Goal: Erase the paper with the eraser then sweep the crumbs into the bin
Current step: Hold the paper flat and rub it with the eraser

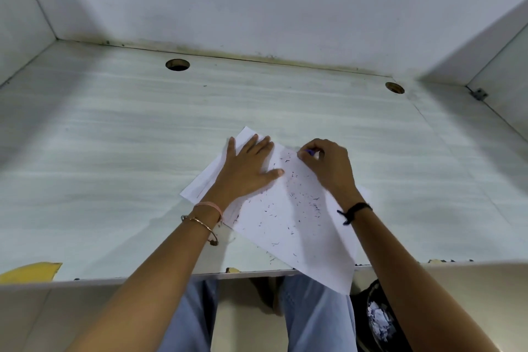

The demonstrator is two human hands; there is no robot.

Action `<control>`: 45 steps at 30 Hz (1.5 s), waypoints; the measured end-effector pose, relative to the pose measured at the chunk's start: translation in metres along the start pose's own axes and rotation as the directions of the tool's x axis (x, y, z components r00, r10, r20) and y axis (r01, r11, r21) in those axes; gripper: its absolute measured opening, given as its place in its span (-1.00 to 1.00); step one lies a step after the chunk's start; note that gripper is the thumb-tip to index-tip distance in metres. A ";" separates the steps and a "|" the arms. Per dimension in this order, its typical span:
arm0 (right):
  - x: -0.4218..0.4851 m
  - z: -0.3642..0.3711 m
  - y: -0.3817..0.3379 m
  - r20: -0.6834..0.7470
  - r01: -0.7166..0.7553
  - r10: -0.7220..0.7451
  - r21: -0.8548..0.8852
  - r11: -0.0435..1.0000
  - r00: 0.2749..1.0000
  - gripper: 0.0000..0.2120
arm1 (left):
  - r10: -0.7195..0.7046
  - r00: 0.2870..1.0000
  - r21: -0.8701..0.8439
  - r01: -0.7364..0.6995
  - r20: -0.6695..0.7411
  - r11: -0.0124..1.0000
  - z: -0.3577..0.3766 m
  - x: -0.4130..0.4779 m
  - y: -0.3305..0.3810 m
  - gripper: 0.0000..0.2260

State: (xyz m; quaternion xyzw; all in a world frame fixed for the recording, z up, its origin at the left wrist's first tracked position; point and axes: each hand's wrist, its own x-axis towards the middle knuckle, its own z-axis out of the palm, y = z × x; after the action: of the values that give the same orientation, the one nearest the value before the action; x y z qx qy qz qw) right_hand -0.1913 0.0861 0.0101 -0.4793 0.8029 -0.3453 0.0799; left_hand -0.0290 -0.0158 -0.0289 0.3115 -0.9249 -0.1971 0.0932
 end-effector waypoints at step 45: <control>-0.056 0.037 -0.071 0.263 0.190 -0.210 0.099 0.977 0.942 -0.93 | -0.142 0.990 0.159 0.142 -0.011 0.977 -0.008 -0.103 -0.020 0.10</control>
State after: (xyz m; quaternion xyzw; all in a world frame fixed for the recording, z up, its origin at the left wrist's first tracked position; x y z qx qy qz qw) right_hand -0.0937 0.0933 0.0162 -0.5978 0.7185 -0.3115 0.1711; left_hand 0.0654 0.0298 -0.0353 0.3832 -0.9130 -0.1290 0.0536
